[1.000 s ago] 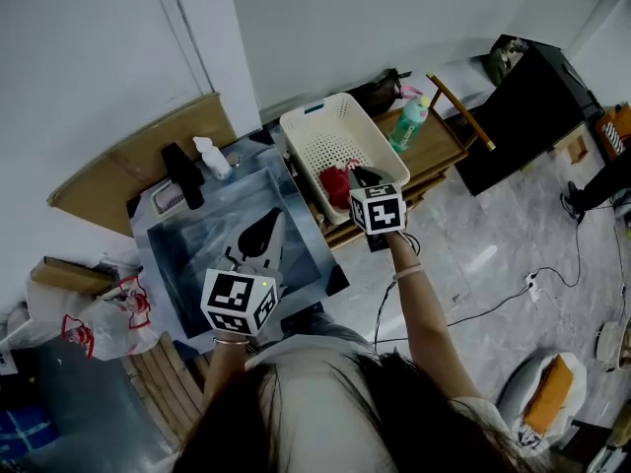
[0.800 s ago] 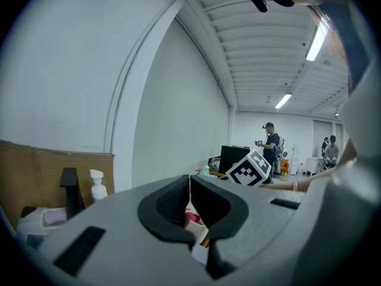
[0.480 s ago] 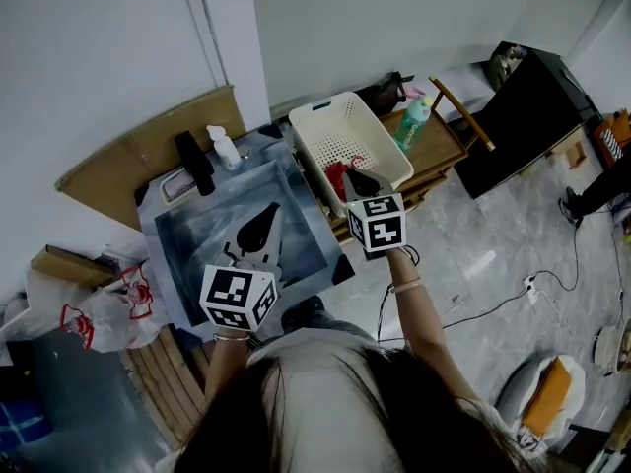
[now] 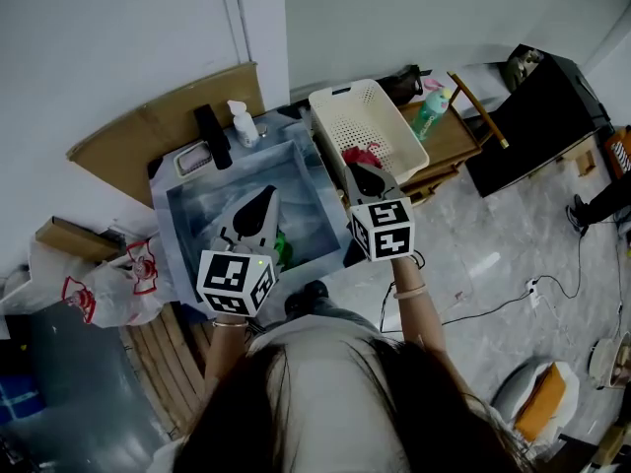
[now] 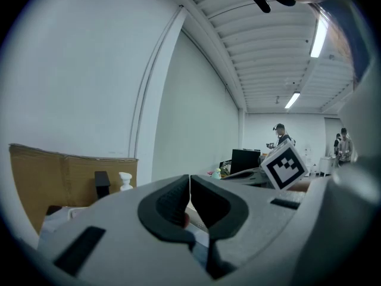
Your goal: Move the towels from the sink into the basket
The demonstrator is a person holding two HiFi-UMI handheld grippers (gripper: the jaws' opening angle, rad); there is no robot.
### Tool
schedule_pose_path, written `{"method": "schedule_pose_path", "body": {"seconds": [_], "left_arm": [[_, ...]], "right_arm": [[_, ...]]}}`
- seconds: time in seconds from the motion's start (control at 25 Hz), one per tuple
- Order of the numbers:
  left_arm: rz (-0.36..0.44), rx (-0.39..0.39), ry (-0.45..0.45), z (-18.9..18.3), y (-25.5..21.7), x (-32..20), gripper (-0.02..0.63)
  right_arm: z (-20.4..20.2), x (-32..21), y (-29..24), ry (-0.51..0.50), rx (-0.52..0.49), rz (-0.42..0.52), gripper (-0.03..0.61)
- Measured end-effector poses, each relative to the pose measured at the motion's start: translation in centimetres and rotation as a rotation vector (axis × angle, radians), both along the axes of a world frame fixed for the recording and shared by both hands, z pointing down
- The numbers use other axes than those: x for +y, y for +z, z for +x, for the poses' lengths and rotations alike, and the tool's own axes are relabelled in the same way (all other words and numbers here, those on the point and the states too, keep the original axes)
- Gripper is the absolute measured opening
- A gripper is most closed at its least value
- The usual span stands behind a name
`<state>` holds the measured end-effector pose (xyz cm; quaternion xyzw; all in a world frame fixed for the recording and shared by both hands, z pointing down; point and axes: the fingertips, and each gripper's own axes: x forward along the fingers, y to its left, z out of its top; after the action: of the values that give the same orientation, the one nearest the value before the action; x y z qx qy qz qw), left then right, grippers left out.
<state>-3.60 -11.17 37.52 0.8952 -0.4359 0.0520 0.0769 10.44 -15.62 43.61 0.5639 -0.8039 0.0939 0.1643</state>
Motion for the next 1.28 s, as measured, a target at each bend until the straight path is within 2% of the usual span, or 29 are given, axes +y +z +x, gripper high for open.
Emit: {"method": "schedule_pose_path", "body": {"seconds": [0.6, 1.28], "left_arm": [[-0.004, -0.004, -0.1, -4.0, 0.1, 0.6, 0.011], [-0.024, 0.0, -0.226, -8.3, 0.9, 1.4, 0.011]], "right_arm": [[-6.3, 1.6, -1.5, -0.133, 0.021, 0.083, 0.026], [-13.2, 2.7, 0.8, -0.333, 0.01, 0.017, 0.026]]}}
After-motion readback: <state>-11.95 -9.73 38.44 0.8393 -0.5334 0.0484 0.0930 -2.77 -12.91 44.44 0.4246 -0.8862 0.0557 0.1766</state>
